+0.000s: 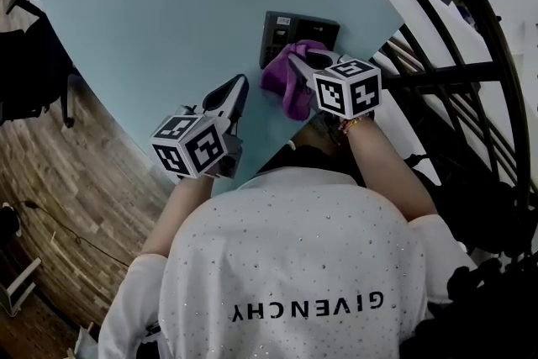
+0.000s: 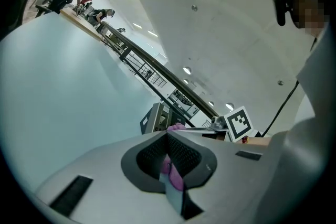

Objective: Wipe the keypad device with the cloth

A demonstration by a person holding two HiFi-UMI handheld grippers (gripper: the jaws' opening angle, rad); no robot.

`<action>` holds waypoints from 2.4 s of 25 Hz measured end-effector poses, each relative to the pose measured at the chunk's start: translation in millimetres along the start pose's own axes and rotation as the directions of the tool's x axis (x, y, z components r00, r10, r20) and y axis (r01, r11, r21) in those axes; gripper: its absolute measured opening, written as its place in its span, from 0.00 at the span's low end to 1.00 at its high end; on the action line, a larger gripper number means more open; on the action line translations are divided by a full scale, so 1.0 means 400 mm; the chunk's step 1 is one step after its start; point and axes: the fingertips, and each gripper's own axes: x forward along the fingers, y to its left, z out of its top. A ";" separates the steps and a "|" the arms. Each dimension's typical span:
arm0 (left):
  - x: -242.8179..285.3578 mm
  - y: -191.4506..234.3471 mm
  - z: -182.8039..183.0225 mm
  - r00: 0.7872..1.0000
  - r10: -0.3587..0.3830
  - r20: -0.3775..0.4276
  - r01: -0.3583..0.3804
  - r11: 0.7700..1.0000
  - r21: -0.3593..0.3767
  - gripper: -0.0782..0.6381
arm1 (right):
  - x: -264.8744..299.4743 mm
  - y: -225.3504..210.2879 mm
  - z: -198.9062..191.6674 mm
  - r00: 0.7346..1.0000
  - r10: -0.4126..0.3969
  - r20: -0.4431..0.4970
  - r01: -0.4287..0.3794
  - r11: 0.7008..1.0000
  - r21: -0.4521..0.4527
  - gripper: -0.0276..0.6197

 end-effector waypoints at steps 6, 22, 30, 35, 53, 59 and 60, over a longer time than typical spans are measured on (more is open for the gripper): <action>0.049 -0.022 -0.004 0.999 -0.035 -0.015 0.035 0.999 0.005 0.11 | -0.043 -0.067 -0.017 0.999 -0.053 0.004 0.052 0.999 0.012 0.08; 0.089 -0.065 -0.012 0.998 -0.060 -0.022 0.060 0.998 0.005 0.11 | -0.163 -0.190 -0.071 0.981 -0.192 0.008 0.190 0.977 0.101 0.08; 0.071 -0.043 -0.004 0.999 -0.033 0.006 0.033 0.999 -0.029 0.11 | -0.109 -0.116 -0.040 0.991 -0.132 0.011 0.130 0.989 0.069 0.08; 0.027 -0.028 -0.004 0.999 0.015 0.044 -0.013 0.999 -0.037 0.11 | -0.047 -0.042 -0.031 0.999 -0.035 -0.008 0.035 0.999 0.003 0.08; -0.132 0.085 -0.013 0.994 0.076 0.083 -0.070 0.995 -0.070 0.11 | 0.034 0.028 -0.042 1.000 0.001 -0.020 -0.001 1.000 0.021 0.08; -0.095 0.070 0.002 0.994 0.080 0.071 -0.077 0.996 -0.045 0.11 | 0.005 -0.018 -0.060 0.999 0.036 -0.002 -0.036 0.998 0.048 0.08; -0.089 0.065 0.003 0.994 0.084 0.069 -0.081 0.996 -0.046 0.11 | -0.002 -0.024 -0.066 0.999 0.039 -0.004 -0.039 0.998 0.046 0.08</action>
